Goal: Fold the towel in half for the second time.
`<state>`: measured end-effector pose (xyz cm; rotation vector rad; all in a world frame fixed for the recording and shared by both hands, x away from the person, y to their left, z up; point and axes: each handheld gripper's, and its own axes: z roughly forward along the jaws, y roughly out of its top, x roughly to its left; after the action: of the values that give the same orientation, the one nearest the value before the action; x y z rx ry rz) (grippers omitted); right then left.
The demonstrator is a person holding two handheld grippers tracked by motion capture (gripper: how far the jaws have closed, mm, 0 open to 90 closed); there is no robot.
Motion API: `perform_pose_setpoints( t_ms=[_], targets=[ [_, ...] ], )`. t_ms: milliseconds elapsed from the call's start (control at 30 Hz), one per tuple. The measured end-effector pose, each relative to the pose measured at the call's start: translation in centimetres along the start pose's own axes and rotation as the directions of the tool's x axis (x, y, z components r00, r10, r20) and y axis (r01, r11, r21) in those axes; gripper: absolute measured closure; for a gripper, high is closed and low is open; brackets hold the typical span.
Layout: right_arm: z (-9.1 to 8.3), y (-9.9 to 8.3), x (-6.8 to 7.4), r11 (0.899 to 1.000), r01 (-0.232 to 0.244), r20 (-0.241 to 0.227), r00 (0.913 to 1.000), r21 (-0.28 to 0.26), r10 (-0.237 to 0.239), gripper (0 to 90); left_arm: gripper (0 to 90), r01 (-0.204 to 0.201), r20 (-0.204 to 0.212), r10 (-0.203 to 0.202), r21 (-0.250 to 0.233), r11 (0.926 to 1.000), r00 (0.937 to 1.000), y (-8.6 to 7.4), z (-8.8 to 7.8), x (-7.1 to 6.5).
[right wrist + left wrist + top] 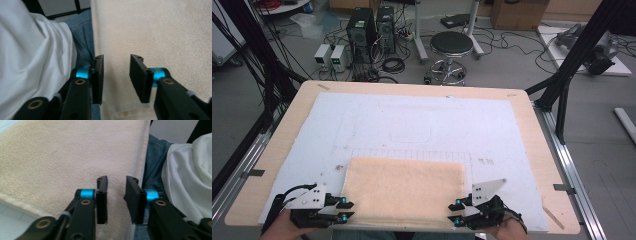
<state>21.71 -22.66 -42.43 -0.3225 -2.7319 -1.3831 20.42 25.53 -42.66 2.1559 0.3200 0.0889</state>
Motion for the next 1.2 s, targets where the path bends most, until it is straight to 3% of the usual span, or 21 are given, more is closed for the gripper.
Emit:
perform_pose_setpoints(
  t_ms=[67,167,233,333,533,633,700,733,800,867,1000,1200],
  targets=[
    [-0.2,-0.2,0.2,1.000,0.017,0.008,0.9998,0.005,-0.017,57.3,62.3,0.012,0.006,-0.012,0.011,0.9999,0.9999,-0.2,0.1,0.0],
    [0.3,-0.6,0.2,0.998,0.028,0.026,0.9992,0.049,-0.029,56.4,62.7,0.002,0.006,-0.002,0.029,0.9996,1.0000,-0.5,0.4,0.1],
    [0.5,-0.8,0.1,0.998,0.032,0.032,0.9989,0.055,-0.034,63.7,69.9,-0.014,-0.013,0.015,0.042,0.9990,0.9998,-0.5,0.6,0.0],
    [0.5,-0.9,-0.1,0.999,0.034,0.048,0.9982,0.041,-0.036,82.3,82.3,-0.030,-0.026,0.031,0.036,0.9989,0.9992,-0.4,0.6,0.0],
    [-0.3,-0.4,0.5,0.998,0.050,0.034,0.9981,0.028,-0.051,85.3,85.4,-0.037,-0.033,0.036,-0.017,0.9992,0.9988,-0.2,-0.7,-0.5],
    [-0.5,-0.4,0.9,0.998,0.055,0.011,0.9984,0.020,-0.055,85.2,85.4,-0.032,-0.008,0.032,-0.004,0.9995,0.9995,-0.4,-0.7,-0.8],
    [-0.1,-0.7,1.0,0.998,0.049,-0.005,0.9988,0.046,-0.049,82.7,84.9,-0.026,0.004,0.026,0.013,0.9996,0.9996,-0.8,-0.3,-0.8],
    [0.1,-0.8,0.9,0.998,0.033,-0.007,0.9994,0.057,-0.033,77.3,83.9,-0.025,0.007,0.025,0.013,0.9996,0.9997,-0.9,-0.1,-0.9],
    [0.1,-0.9,0.8,0.999,0.010,-0.009,0.9999,0.045,-0.009,63.3,77.3,-0.007,0.017,0.007,0.007,1.0000,0.9998,-0.9,-0.3,-0.8],
    [-0.4,-0.6,0.7,1.000,0.009,0.003,1.0000,0.012,-0.010,59.3,69.5,0.000,0.002,0.000,-0.009,1.0000,1.0000,-0.6,-0.7,-0.5],
    [-1.9,0.4,-0.1,0.998,-0.012,0.074,0.9971,-0.060,0.017,51.6,61.4,0.009,-0.049,-0.012,-0.078,0.9969,0.9987,0.5,-1.8,0.4],
    [-2.8,1.8,-2.6,0.994,-0.049,0.178,0.9817,-0.099,0.066,49.9,52.1,0.028,-0.119,-0.047,-0.153,0.9878,0.9918,2.1,-1.9,2.5]
  ],
)
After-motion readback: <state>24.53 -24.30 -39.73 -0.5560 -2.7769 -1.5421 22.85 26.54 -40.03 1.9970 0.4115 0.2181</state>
